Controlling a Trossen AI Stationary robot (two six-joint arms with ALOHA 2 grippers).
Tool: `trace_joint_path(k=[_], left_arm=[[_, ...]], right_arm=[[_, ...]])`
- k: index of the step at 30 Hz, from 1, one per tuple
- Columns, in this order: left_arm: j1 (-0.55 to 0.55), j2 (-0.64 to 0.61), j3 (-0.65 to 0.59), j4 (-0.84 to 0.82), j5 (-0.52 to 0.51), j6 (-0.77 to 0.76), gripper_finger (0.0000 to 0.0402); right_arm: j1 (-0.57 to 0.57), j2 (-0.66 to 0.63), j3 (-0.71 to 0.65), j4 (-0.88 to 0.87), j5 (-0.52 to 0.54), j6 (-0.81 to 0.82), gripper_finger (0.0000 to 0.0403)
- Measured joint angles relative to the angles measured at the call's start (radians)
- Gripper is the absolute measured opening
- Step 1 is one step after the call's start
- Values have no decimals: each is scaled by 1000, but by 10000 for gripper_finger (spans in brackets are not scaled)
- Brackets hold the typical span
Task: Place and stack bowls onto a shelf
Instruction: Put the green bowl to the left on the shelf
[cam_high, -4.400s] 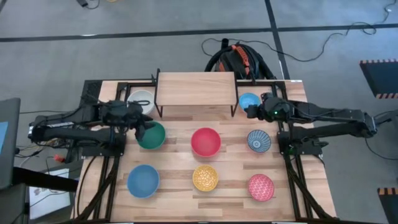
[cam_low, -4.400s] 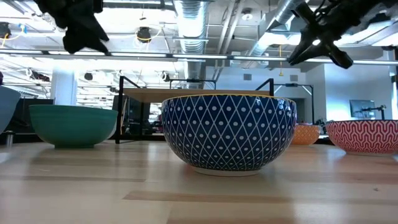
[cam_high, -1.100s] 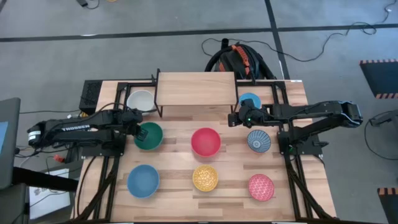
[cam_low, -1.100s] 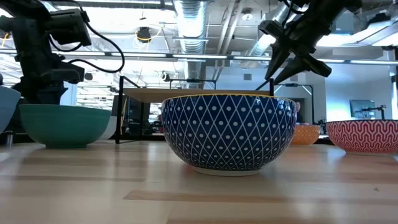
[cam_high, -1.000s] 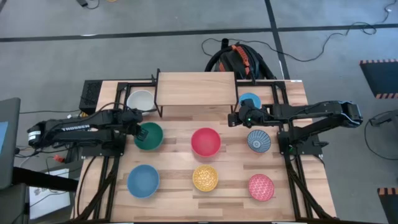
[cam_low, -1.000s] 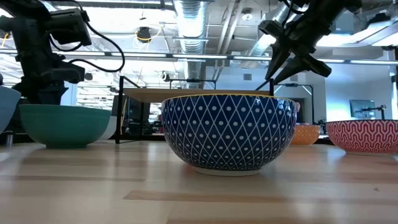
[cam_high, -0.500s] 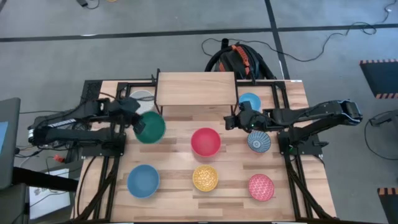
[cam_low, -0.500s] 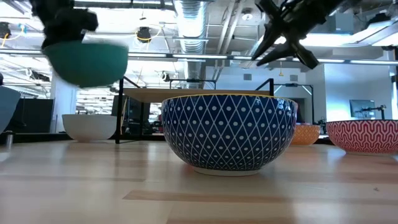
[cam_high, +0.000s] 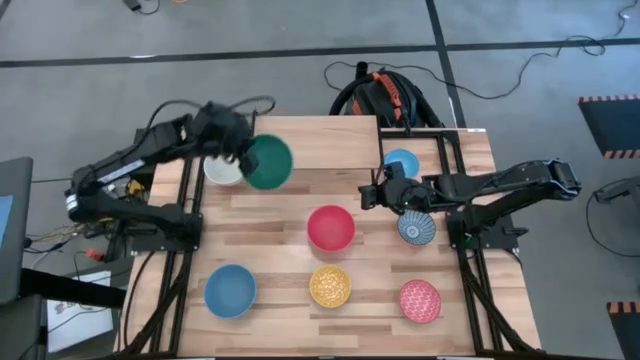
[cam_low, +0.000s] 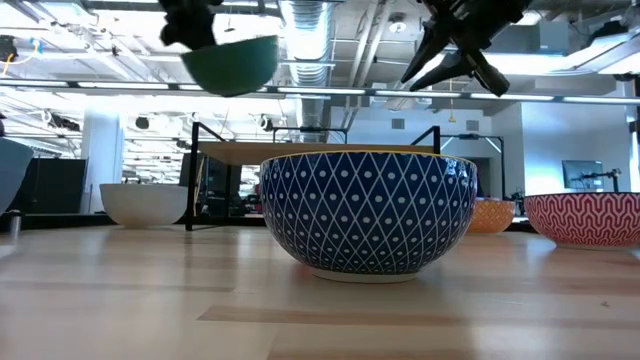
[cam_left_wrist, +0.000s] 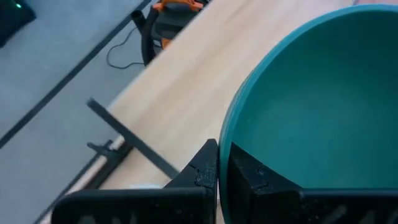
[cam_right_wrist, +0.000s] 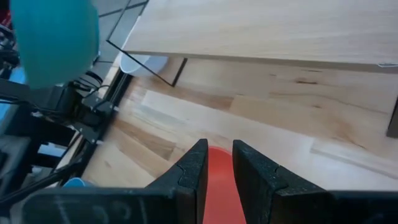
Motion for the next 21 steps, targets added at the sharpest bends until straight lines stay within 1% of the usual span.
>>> trace_joint_path(k=[4, 7, 10, 14, 17, 21], left_arm=[[88, 104, 99, -3, 39, 67, 0], [165, 172, 140, -1, 60, 95, 0], [237, 234, 150, 16, 89, 98, 0], [311, 311, 150, 20, 155, 97, 0], [339, 353, 150, 28, 191, 98, 0], [355, 397, 150, 51, 201, 103, 0]], right_arm=[[0, 0, 0, -1, 12, -3, 101], [0, 0, 0, -4, 22, -4, 101], [-1, 0, 0, -3, 40, -5, 101], [-18, 0, 0, -4, 44, -8, 101], [-32, 0, 0, -11, 44, -8, 101], [-52, 0, 0, -26, 43, -8, 101]])
